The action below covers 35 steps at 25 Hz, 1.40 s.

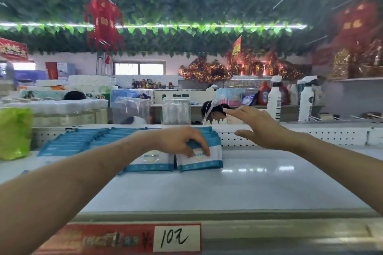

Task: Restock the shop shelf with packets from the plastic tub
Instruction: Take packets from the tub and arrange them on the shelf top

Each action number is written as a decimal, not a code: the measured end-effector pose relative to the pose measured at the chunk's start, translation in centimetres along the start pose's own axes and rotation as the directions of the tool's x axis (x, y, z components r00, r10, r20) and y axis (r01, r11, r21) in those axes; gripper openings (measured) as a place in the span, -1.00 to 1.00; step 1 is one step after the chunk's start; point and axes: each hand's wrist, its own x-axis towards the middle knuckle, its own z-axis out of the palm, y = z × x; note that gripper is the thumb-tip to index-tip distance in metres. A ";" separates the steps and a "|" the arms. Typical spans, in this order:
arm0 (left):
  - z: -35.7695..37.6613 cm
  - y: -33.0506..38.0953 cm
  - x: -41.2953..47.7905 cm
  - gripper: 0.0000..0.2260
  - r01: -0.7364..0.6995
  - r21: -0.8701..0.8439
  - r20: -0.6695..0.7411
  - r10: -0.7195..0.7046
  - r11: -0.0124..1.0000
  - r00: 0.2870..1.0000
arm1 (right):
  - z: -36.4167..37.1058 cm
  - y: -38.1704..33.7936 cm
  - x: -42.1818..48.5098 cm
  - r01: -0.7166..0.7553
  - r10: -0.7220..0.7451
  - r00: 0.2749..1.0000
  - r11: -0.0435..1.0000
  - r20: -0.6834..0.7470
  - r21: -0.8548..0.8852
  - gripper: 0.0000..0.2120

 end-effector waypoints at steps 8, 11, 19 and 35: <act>1.7 -1.3 1.0 -0.59 -0.072 0.303 -0.011 0.079 0.950 0.997 | -0.2 0.1 -1.4 0.007 -0.007 0.999 1.000 -0.042 -0.014 -0.38; 2.0 -1.4 0.6 -0.57 -0.061 0.359 -0.008 0.068 0.931 0.998 | -0.2 -1.4 -0.6 0.026 -0.026 0.999 1.000 -0.039 -0.010 -0.41; -2.8 -4.0 -15.9 -0.47 0.231 0.298 -0.216 -0.171 0.926 0.961 | 0.8 -14.3 8.0 0.244 -0.235 0.966 0.967 -0.112 0.079 -0.55; 24.4 5.9 -76.5 -0.60 0.993 -0.091 -0.187 -0.978 -0.081 -0.097 | 23.8 -74.7 -2.6 0.672 -0.961 0.267 0.243 0.077 0.699 -0.72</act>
